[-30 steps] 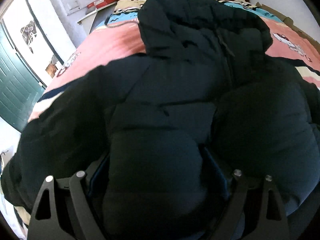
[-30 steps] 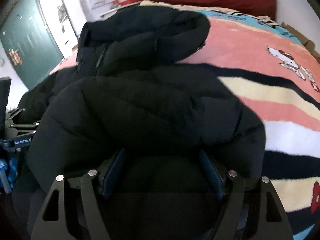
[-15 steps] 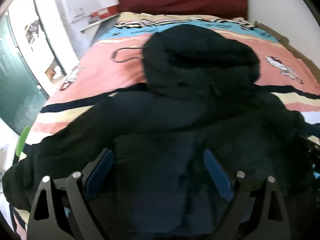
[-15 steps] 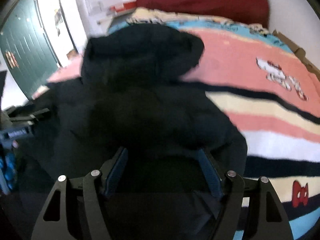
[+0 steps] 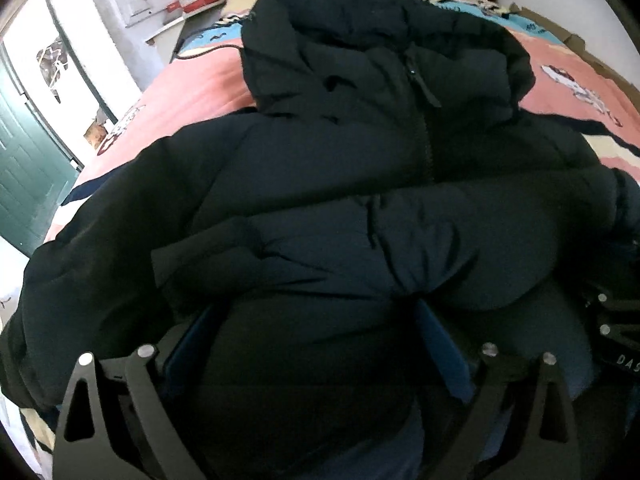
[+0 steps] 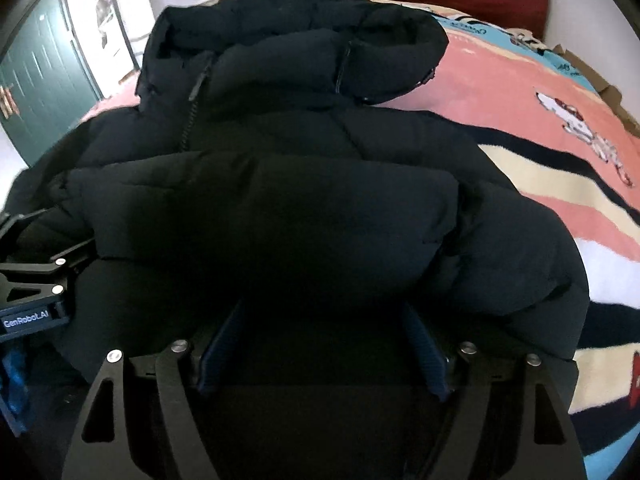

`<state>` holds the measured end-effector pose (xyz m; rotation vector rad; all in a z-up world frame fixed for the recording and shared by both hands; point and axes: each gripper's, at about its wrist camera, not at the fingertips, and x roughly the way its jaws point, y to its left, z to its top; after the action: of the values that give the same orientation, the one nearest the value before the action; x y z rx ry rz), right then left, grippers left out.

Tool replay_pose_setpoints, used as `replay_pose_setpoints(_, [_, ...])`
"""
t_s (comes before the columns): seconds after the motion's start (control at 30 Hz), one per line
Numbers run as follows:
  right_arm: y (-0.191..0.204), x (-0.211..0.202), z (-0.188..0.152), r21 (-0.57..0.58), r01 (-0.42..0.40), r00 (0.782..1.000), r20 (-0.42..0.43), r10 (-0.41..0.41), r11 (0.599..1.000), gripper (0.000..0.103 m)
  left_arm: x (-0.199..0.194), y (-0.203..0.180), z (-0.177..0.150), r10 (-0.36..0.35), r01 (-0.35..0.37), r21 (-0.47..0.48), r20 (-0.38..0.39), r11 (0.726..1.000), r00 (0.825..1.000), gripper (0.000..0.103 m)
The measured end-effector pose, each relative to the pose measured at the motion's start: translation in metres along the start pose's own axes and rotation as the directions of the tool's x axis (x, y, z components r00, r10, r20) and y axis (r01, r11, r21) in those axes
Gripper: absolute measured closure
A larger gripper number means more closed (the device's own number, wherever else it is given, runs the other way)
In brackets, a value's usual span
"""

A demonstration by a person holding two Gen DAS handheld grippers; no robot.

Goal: Fold large clothes

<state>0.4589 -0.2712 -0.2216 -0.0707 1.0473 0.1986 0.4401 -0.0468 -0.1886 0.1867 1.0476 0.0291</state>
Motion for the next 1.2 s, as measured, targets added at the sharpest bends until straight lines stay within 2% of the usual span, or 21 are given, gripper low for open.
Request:
replay_pose_setpoints(0.07, [0.003, -0.001, 0.003, -0.002, 0.019, 0.999, -0.031, -0.019, 1.0, 0.027, -0.009, 0.008, 0.002, -0.036, 0.036, -0.02, -0.01, 0.999, 0.999, 0.005])
replay_pose_setpoints(0.13, [0.005, -0.014, 0.006, 0.026, 0.051, 0.998, -0.041, -0.05, 0.998, 0.027, -0.032, 0.026, 0.0, -0.077, 0.079, -0.062, 0.032, 0.995, 0.997, 0.005])
replay_pose_setpoints(0.2, [0.012, -0.037, 0.004, 0.029, 0.047, 0.999, 0.001, -0.047, 0.998, 0.027, -0.059, 0.046, -0.003, -0.077, 0.083, -0.079, 0.083, 0.993, 0.994, 0.005])
replay_pose_setpoints(0.27, [0.016, -0.06, 0.0, 0.037, 0.048, 0.998, 0.037, -0.05, 0.998, 0.027, -0.079, 0.063, -0.008, -0.1, 0.109, -0.098, 0.098, 0.989, 0.99, 0.006])
replay_pose_setpoints(0.4, [0.021, -0.106, -0.011, 0.085, 0.025, 0.995, 0.092, -0.033, 0.996, 0.027, -0.117, 0.127, -0.03, -0.157, 0.177, -0.17, 0.128, 0.969, 0.979, 0.006])
replay_pose_setpoints(0.5, [0.028, -0.142, -0.024, 0.112, -0.014, 0.99, 0.144, -0.003, 0.994, 0.027, -0.139, 0.187, -0.06, -0.187, 0.226, -0.277, 0.161, 0.934, 0.969, 0.006])
replay_pose_setpoints(0.53, [0.03, -0.153, -0.026, 0.121, -0.035, 0.987, 0.159, 0.015, 0.992, 0.027, -0.145, 0.218, -0.076, -0.19, 0.241, -0.331, 0.18, 0.912, 0.965, 0.006])
replay_pose_setpoints(0.67, [0.042, -0.182, -0.033, 0.132, -0.06, 0.979, 0.203, 0.033, 0.989, 0.027, -0.148, 0.304, -0.122, -0.124, 0.205, -0.475, 0.196, 0.856, 0.973, 0.006])
replay_pose_setpoints(0.8, [0.049, -0.196, -0.042, 0.148, -0.054, 0.976, 0.217, 0.021, 0.987, 0.027, -0.134, 0.386, -0.171, -0.105, 0.204, -0.625, 0.192, 0.754, 0.976, 0.006])
replay_pose_setpoints(0.87, [0.049, -0.196, -0.046, 0.153, -0.052, 0.976, 0.216, 0.018, 0.987, 0.027, -0.126, 0.421, -0.195, -0.105, 0.221, -0.693, 0.206, 0.686, 0.973, 0.006])
replay_pose_setpoints(0.9, [0.05, -0.198, -0.049, 0.156, -0.05, 0.977, 0.213, 0.016, 0.986, 0.027, -0.122, 0.437, -0.207, -0.104, 0.228, -0.725, 0.213, 0.649, 0.972, 0.006])
replay_pose_setpoints(0.97, [0.05, -0.198, -0.055, 0.165, -0.043, 0.979, 0.204, 0.009, 0.985, 0.027, -0.11, 0.467, -0.229, -0.124, 0.276, -0.787, 0.25, 0.551, 0.96, 0.006])
replay_pose_setpoints(1.0, [0.05, -0.198, -0.057, 0.173, -0.038, 0.98, 0.199, 0.002, 0.984, 0.027, -0.103, 0.479, -0.24, -0.135, 0.303, -0.814, 0.273, 0.496, 0.953, 0.006])
replay_pose_setpoints(1.03, [0.049, -0.198, -0.06, 0.181, -0.032, 0.981, 0.194, -0.003, 0.983, 0.027, -0.094, 0.493, -0.252, -0.15, 0.338, -0.839, 0.303, 0.426, 0.941, 0.006])
replay_pose_setpoints(1.07, [0.048, -0.197, -0.062, 0.186, -0.029, 0.982, 0.189, -0.007, 0.982, 0.027, -0.088, 0.498, -0.257, -0.154, 0.352, -0.853, 0.317, 0.385, 0.936, 0.006])
replay_pose_setpoints(1.1, [0.047, -0.196, -0.064, 0.192, -0.022, 0.983, 0.183, -0.013, 0.981, 0.027, -0.083, 0.503, -0.261, -0.157, 0.361, -0.861, 0.325, 0.358, 0.933, 0.006])
replay_pose_setpoints(1.13, [0.047, -0.197, -0.065, 0.196, -0.012, 0.984, 0.179, -0.024, 0.98, 0.027, -0.074, 0.51, -0.267, -0.164, 0.371, -0.872, 0.335, 0.319, 0.928, 0.006])
replay_pose_setpoints(1.17, [0.046, -0.197, -0.066, 0.199, -0.007, 0.984, 0.177, -0.029, 0.98, 0.027, -0.07, 0.512, -0.27, -0.165, 0.371, -0.878, 0.336, 0.302, 0.927, 0.007])
replay_pose_setpoints(1.2, [0.046, -0.198, -0.067, 0.201, -0.003, 0.984, 0.176, -0.033, 0.98, 0.027, -0.062, 0.517, -0.275, -0.167, 0.373, -0.89, 0.338, 0.264, 0.926, 0.007])
